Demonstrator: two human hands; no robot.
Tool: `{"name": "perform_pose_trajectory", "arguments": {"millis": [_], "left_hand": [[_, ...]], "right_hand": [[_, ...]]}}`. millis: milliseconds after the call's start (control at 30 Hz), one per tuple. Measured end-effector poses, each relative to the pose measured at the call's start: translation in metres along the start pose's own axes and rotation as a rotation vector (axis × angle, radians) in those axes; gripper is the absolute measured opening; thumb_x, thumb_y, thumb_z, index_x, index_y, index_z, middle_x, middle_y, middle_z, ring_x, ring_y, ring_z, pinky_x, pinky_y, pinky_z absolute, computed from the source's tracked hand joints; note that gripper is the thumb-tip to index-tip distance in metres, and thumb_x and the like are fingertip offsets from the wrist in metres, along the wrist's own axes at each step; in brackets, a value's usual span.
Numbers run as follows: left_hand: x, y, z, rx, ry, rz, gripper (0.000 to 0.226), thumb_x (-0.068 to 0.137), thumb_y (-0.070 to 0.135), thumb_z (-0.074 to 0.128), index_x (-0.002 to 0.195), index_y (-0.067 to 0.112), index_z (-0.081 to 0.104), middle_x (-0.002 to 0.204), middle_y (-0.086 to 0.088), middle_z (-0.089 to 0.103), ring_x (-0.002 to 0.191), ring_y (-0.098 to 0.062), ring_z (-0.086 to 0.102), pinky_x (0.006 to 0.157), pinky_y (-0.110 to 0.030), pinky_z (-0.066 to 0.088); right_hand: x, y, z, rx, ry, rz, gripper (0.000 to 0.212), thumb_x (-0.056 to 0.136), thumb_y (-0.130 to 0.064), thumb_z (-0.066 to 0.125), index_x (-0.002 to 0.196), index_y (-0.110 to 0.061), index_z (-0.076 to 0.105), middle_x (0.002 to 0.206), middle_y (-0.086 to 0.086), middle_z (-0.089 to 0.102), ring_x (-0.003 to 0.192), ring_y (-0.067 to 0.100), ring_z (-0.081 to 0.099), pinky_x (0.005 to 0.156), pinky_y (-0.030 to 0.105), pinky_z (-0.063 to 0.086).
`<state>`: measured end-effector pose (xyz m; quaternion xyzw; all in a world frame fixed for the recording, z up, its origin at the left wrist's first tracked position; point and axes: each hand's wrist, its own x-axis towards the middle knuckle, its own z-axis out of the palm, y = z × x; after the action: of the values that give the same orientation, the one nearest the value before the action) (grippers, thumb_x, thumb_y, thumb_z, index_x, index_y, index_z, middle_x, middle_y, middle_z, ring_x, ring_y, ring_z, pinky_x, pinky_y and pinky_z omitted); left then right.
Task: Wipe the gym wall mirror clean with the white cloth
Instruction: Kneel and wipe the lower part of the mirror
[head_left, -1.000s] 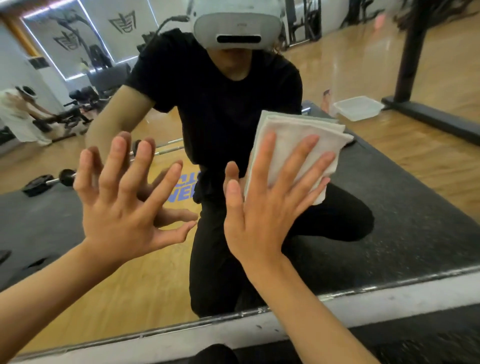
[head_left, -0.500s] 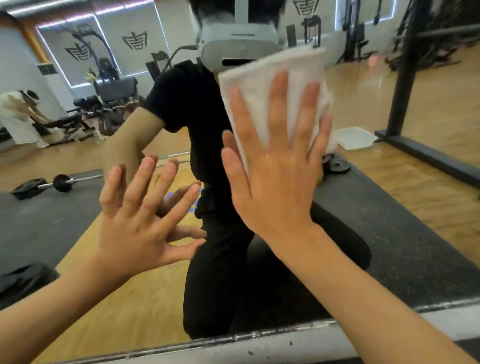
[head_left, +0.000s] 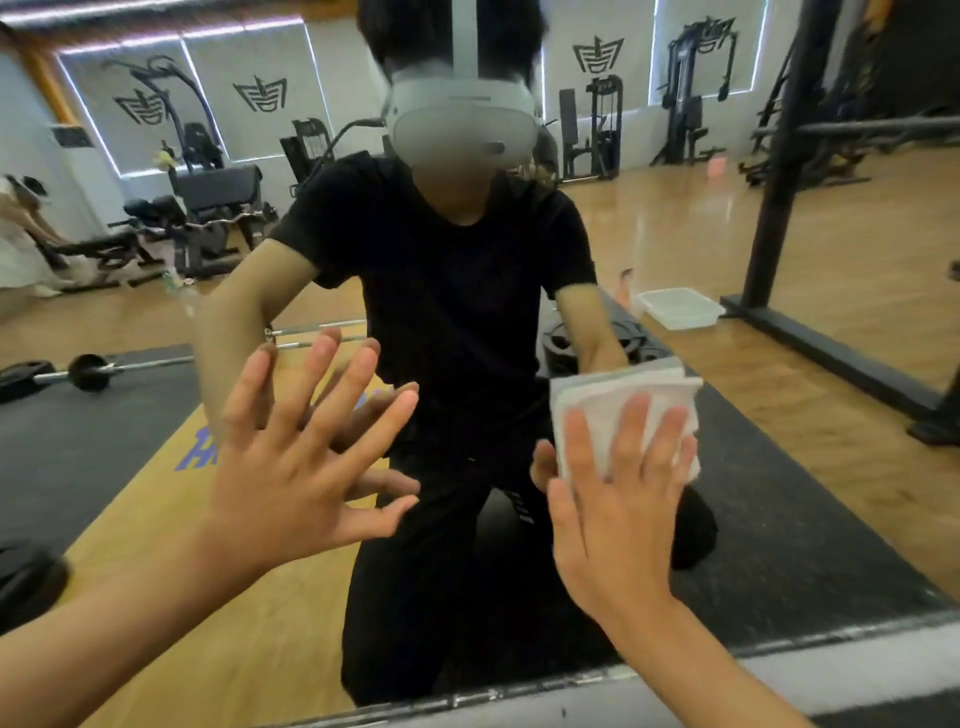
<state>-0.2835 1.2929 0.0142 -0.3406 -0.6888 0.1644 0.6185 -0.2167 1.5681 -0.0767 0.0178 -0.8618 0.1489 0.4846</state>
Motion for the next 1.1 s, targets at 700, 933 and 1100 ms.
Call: {"name": "perform_pose_trajectory", "arguments": {"millis": [700, 933, 1100], "left_hand": [[-0.002, -0.007, 0.008, -0.057, -0.059, 0.052, 0.089, 0.096, 0.069, 0.052, 0.165, 0.015, 0.034, 0.173, -0.021, 0.020, 0.159, -0.042, 0.018, 0.125, -0.066, 0.010], [-0.005, -0.014, 0.000, -0.036, -0.085, 0.096, 0.084, 0.101, 0.062, 0.043, 0.167, 0.012, 0.029, 0.173, -0.022, 0.018, 0.160, -0.042, 0.017, 0.129, -0.063, 0.002], [-0.006, -0.013, 0.003, -0.050, -0.047, 0.091, 0.084, 0.099, 0.062, 0.046, 0.165, 0.012, 0.033, 0.173, -0.021, 0.021, 0.160, -0.040, 0.018, 0.128, -0.062, 0.006]], "right_hand": [[0.086, -0.081, -0.008, 0.096, 0.318, 0.516, 0.063, 0.111, -0.044, 0.025, 0.166, -0.023, 0.000, 0.173, 0.023, -0.006, 0.159, 0.047, -0.008, 0.127, 0.066, 0.003], [0.049, -0.077, 0.004, -0.055, 0.082, -0.140, 0.058, 0.112, -0.049, 0.010, 0.168, -0.037, 0.001, 0.174, 0.003, -0.019, 0.160, 0.038, -0.015, 0.127, 0.060, -0.004], [0.061, 0.029, -0.028, -0.178, 0.169, -0.110, 0.057, 0.113, -0.047, 0.013, 0.166, -0.039, -0.005, 0.173, -0.002, -0.024, 0.159, 0.032, -0.017, 0.129, 0.056, -0.002]]}}
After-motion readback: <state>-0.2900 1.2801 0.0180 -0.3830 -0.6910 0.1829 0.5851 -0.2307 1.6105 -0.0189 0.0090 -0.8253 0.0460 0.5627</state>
